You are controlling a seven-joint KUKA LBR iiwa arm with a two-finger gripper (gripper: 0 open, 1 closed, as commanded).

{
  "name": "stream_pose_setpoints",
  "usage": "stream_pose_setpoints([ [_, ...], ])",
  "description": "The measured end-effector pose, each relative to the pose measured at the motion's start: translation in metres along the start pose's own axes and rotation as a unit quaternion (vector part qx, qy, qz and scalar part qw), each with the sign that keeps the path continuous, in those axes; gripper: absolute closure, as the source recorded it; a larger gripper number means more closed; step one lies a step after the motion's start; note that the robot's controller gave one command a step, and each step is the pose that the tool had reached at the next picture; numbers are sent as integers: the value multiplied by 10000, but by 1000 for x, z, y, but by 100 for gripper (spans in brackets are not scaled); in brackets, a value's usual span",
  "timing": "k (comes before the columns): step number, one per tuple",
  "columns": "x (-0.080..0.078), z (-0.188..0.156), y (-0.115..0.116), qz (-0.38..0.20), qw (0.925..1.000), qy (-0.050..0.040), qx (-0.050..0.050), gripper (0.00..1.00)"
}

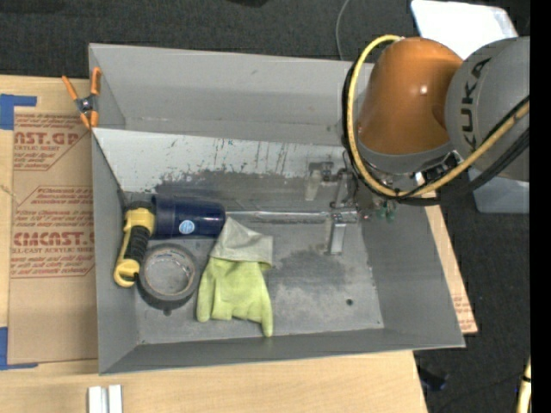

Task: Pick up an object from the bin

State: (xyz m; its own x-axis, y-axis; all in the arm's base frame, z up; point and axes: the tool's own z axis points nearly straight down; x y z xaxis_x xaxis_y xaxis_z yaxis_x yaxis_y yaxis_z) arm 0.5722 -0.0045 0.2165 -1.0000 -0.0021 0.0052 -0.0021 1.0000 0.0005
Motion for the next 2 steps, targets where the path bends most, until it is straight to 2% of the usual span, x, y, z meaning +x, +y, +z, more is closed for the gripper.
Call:
stream_pose_setpoints([
  [1, -2, -4, 0, 0, 10000, -39, 0, 0],
  [2, 0, 36, 0, -497, 9987, -60, 5, 0],
])
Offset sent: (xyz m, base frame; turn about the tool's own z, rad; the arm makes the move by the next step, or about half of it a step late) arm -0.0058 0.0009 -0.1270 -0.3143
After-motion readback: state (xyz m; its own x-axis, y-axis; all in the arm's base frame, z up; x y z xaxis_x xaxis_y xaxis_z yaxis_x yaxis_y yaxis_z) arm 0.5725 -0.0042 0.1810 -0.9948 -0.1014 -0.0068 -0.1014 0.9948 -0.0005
